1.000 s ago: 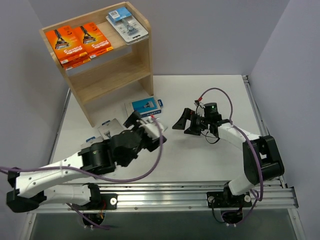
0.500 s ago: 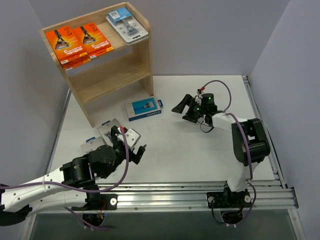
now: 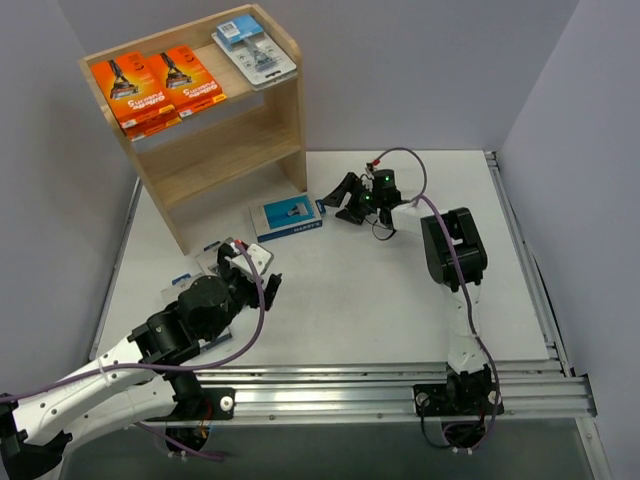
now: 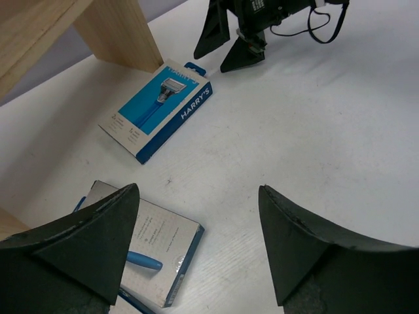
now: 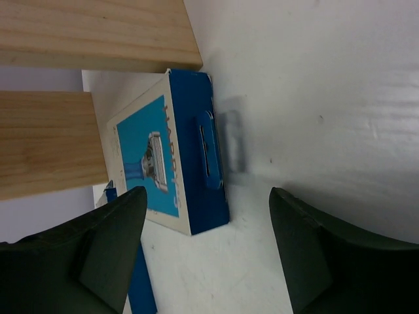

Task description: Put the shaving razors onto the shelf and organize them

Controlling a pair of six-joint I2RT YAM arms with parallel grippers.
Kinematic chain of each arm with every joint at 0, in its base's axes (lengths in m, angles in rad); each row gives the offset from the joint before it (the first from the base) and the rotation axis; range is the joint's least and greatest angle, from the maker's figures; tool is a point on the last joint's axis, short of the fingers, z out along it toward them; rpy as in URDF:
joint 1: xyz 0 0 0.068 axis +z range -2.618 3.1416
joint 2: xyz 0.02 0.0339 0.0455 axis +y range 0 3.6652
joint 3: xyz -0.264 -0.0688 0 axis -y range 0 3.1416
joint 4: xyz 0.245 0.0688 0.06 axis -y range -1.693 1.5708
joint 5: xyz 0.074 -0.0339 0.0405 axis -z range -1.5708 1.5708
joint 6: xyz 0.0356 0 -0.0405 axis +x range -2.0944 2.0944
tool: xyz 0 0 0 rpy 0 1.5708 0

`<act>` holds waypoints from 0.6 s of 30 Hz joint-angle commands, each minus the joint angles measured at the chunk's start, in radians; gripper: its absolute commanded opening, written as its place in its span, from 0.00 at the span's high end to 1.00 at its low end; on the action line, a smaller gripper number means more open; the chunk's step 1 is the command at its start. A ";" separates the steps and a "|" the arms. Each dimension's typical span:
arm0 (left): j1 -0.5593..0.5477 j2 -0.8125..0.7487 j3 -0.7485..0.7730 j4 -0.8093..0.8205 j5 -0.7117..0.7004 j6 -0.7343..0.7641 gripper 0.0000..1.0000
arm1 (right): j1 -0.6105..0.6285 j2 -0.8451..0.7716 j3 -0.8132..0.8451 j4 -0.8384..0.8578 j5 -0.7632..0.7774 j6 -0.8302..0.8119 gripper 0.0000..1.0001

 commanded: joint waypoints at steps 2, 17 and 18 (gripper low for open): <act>0.010 -0.023 -0.004 0.091 0.020 -0.008 0.10 | 0.019 0.078 0.114 0.054 -0.022 0.051 0.32; 0.012 0.008 0.009 0.059 -0.051 -0.016 0.06 | 0.040 0.178 0.131 0.243 -0.067 0.178 0.77; 0.012 0.007 0.007 0.062 -0.051 -0.014 0.06 | 0.040 0.178 0.123 0.266 -0.077 0.205 0.84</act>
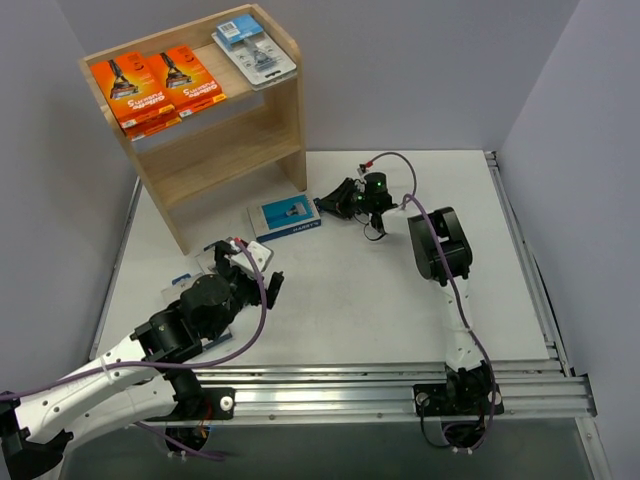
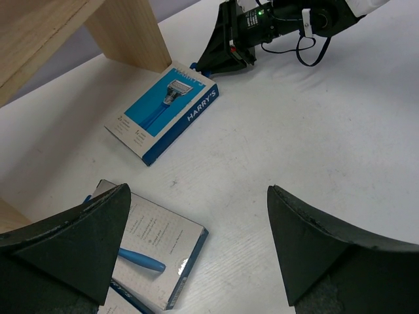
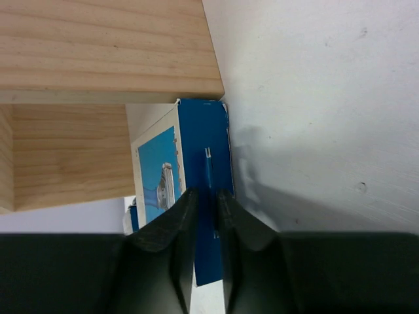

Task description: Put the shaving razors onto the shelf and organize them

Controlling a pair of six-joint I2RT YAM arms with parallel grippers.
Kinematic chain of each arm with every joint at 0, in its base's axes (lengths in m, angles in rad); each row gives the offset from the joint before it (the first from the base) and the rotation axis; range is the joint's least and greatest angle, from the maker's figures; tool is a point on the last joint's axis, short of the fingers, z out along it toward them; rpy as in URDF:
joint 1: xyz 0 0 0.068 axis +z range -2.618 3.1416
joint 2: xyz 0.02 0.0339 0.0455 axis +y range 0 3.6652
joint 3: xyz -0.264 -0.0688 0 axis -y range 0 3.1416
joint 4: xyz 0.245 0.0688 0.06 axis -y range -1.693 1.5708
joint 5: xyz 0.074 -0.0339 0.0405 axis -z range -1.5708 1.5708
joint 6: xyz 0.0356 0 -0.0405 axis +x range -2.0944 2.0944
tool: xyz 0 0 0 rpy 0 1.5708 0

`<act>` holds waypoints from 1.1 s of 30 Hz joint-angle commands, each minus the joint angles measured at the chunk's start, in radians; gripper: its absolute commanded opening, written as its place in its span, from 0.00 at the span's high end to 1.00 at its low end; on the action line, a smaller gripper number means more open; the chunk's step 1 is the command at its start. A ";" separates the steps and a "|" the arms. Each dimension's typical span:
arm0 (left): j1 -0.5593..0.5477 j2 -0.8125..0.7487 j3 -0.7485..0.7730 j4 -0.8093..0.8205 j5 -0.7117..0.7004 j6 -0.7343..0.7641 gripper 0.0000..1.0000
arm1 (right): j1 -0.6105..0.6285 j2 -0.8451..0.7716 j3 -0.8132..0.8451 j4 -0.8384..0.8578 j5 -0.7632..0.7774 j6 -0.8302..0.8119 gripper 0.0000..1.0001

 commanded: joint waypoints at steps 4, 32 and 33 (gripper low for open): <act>0.006 -0.007 0.009 0.032 -0.034 -0.004 0.06 | 0.019 0.010 -0.019 0.158 -0.051 0.084 0.92; -0.007 -0.071 -0.003 0.018 -0.189 0.031 0.06 | 0.134 -0.621 -0.734 0.415 0.033 0.098 1.00; -0.009 -0.076 0.002 0.021 -0.204 0.033 0.06 | 0.137 -0.637 -0.732 0.399 0.038 0.092 1.00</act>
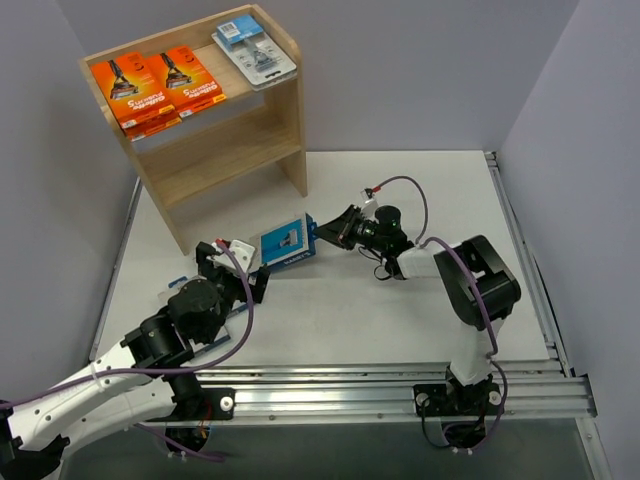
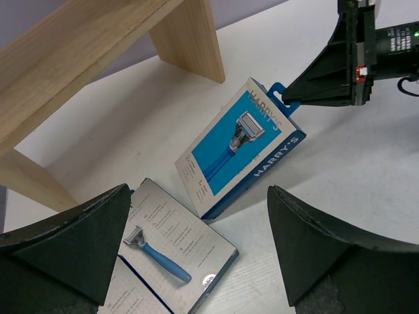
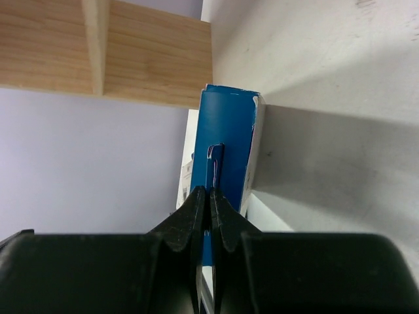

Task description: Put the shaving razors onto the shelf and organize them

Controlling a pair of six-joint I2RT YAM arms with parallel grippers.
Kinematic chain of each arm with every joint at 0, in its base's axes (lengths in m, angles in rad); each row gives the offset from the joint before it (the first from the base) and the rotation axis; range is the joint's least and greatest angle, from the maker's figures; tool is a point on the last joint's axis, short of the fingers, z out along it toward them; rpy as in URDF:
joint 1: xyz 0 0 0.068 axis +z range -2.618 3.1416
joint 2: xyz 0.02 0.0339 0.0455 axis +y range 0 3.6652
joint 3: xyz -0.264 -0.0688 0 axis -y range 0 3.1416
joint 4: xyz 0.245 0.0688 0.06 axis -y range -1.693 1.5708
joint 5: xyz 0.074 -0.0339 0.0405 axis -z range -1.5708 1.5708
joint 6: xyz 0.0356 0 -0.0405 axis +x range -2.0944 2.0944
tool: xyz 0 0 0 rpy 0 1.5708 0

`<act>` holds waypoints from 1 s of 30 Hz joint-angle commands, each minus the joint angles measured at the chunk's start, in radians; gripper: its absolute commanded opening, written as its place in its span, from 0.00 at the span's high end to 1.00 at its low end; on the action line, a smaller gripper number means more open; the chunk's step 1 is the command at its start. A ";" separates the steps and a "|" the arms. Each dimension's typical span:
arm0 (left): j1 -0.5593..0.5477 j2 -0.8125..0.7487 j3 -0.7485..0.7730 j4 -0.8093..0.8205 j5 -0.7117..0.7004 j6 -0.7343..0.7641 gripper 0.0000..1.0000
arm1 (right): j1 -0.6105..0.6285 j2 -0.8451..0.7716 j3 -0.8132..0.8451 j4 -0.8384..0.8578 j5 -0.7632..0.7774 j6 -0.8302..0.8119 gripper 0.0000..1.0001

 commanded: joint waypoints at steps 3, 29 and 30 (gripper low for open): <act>-0.008 -0.046 -0.005 0.047 -0.073 0.023 0.04 | 0.041 -0.155 0.014 -0.122 0.046 -0.090 1.00; -0.027 0.345 0.025 0.097 0.165 0.058 0.06 | 0.152 -0.273 0.105 -0.348 0.135 -0.017 1.00; -0.027 0.357 0.018 0.128 0.157 0.057 0.06 | 0.153 -0.272 0.093 -0.322 0.129 -0.009 1.00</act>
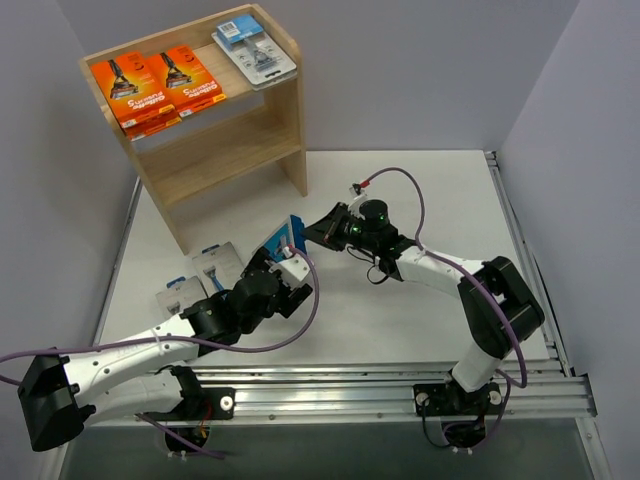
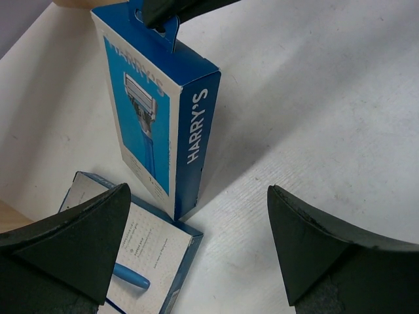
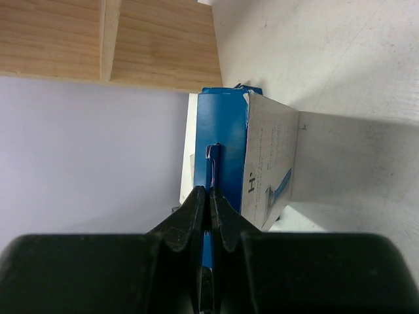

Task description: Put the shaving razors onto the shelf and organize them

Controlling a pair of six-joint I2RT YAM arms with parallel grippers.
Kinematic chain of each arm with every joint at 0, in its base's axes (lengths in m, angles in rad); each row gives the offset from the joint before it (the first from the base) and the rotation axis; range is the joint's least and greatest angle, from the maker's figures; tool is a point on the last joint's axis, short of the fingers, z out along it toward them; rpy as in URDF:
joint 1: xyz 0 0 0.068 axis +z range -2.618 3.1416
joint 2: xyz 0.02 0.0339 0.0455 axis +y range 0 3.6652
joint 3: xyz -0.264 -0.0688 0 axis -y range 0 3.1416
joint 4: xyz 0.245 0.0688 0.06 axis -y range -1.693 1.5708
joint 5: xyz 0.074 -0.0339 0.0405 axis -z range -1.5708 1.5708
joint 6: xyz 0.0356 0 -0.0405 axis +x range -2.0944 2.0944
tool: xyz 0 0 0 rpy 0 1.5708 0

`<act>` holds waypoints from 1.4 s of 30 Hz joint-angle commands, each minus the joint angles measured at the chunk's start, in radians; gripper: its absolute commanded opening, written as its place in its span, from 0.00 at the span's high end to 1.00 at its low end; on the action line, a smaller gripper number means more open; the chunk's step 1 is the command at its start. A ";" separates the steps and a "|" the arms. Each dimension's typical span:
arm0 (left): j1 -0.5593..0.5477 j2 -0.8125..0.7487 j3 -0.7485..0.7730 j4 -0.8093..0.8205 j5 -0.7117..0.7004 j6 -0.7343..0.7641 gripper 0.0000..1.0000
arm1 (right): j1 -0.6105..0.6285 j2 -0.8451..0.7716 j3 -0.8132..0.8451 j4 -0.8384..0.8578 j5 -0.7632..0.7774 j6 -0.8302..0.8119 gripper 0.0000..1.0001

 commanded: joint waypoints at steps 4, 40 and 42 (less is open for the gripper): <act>-0.003 0.041 -0.027 0.219 -0.081 0.000 0.06 | 0.008 -0.039 0.010 0.104 -0.074 0.043 1.00; -0.029 0.244 -0.231 0.708 -0.461 -0.147 0.51 | -0.109 -0.133 -0.159 0.098 -0.196 0.040 1.00; -0.029 0.227 -0.239 0.702 -0.446 -0.144 0.62 | -0.112 -0.137 -0.161 0.081 -0.199 0.029 1.00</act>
